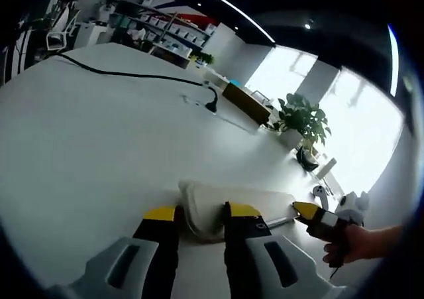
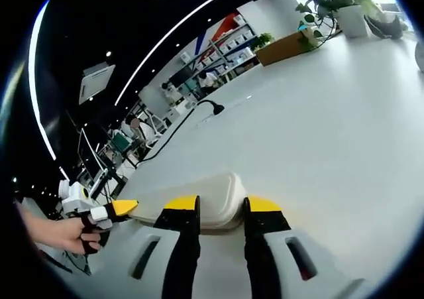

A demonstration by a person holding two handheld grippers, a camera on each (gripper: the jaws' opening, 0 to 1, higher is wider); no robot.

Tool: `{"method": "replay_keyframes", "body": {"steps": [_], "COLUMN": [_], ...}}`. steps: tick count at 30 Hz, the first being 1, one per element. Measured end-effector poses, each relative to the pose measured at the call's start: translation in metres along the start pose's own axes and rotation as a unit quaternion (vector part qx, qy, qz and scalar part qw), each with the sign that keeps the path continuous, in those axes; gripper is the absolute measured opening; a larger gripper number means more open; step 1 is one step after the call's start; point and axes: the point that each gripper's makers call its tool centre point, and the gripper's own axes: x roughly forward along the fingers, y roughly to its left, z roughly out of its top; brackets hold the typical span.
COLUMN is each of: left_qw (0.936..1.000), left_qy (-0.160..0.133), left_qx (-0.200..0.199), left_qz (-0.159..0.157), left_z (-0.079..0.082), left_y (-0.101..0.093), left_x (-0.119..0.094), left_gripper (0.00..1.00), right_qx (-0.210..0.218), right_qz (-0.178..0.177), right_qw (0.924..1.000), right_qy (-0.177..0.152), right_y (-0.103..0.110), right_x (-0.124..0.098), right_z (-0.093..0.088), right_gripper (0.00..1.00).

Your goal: Arrange the utensils inside the cutlery case until each visible utensil rests in its matching compartment.

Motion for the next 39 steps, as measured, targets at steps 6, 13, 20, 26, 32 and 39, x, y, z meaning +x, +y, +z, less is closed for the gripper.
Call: {"method": "replay_keyframes", "body": {"steps": [6, 13, 20, 26, 32, 39], "left_qw": [0.9993, 0.9854, 0.9726, 0.9762, 0.9776, 0.9758], "left_qy": [-0.022, -0.059, -0.109, -0.112, -0.132, -0.153], "left_qx": [-0.030, -0.159, -0.206, -0.186, -0.164, -0.156], "left_qz": [-0.002, -0.019, -0.008, -0.008, -0.007, -0.014], "left_z": [0.001, 0.002, -0.001, -0.001, 0.003, 0.002], "left_y": [0.001, 0.008, 0.011, 0.009, 0.008, 0.010], "left_x": [-0.002, -0.008, -0.019, -0.017, -0.018, -0.018], "left_gripper": [0.22, 0.22, 0.19, 0.17, 0.07, 0.06], "right_qx": [0.018, 0.080, 0.142, 0.062, 0.062, 0.065], "right_qz": [-0.008, 0.002, 0.005, 0.007, 0.004, 0.003], "right_qw": [0.9998, 0.9968, 0.9896, 0.9978, 0.9979, 0.9977], "right_qy": [-0.008, 0.003, -0.020, 0.020, 0.014, 0.021], "right_y": [0.002, 0.001, 0.001, 0.009, 0.007, 0.004], "right_x": [0.001, 0.000, 0.000, 0.001, 0.001, -0.003], "right_z": [0.000, 0.000, 0.002, -0.001, 0.002, 0.003], "right_gripper": [0.24, 0.23, 0.17, 0.22, 0.24, 0.24]}}
